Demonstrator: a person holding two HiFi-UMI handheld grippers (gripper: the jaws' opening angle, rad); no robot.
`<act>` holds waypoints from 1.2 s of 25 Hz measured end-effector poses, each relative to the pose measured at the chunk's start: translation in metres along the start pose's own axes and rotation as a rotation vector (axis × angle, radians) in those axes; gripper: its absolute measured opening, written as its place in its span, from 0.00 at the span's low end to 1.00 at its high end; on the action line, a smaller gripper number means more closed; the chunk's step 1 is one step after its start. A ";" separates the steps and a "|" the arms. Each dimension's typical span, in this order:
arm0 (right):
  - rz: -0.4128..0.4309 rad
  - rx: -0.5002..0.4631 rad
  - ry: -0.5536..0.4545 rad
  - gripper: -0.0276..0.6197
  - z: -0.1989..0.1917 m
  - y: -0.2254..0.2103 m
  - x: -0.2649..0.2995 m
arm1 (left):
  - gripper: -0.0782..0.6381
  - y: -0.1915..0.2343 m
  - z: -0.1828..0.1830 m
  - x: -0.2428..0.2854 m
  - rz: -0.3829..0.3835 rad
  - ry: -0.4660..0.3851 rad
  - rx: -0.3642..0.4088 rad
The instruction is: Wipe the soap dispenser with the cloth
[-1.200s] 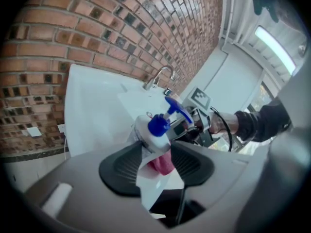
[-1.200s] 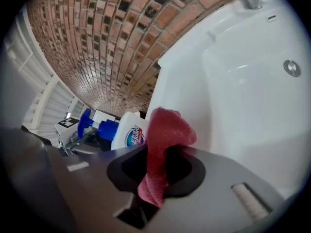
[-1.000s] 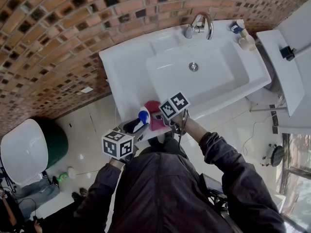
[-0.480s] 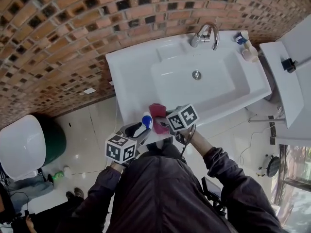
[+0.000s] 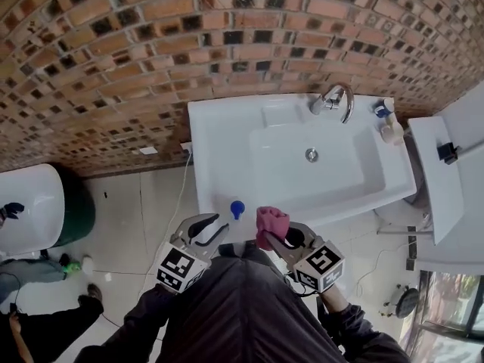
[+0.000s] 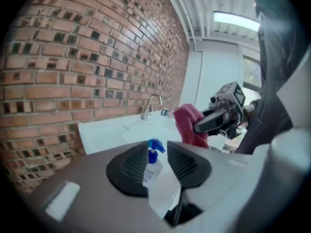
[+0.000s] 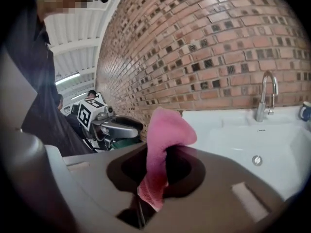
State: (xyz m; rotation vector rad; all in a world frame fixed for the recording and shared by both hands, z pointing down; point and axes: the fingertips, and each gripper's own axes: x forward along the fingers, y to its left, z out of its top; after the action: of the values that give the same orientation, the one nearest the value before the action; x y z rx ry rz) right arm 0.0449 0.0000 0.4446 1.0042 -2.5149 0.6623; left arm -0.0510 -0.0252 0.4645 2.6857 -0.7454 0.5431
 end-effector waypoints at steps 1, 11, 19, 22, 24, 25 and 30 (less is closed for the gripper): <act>-0.006 -0.025 -0.003 0.15 0.002 0.002 -0.003 | 0.28 -0.002 0.003 -0.002 -0.002 -0.008 -0.001; 0.020 -0.126 -0.016 0.14 0.020 0.016 0.005 | 0.27 -0.010 0.009 -0.003 -0.014 -0.014 0.004; 0.038 -0.139 -0.004 0.14 0.021 0.018 0.006 | 0.27 -0.017 0.015 0.000 -0.025 -0.014 0.008; 0.039 -0.143 -0.003 0.14 0.022 0.018 0.006 | 0.27 -0.017 0.017 0.002 -0.028 -0.012 0.020; 0.036 -0.142 -0.005 0.14 0.021 0.016 0.006 | 0.27 -0.018 0.018 0.003 -0.031 -0.011 0.025; 0.034 -0.140 -0.006 0.14 0.020 0.015 0.006 | 0.27 -0.018 0.018 0.004 -0.032 -0.010 0.027; 0.034 -0.143 -0.005 0.14 0.023 0.016 0.005 | 0.27 -0.020 0.019 0.007 -0.036 -0.009 0.035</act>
State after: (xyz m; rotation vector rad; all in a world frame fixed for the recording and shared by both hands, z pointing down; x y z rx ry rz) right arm 0.0273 -0.0047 0.4236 0.9153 -2.5481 0.4820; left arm -0.0292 -0.0192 0.4473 2.7295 -0.6941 0.5403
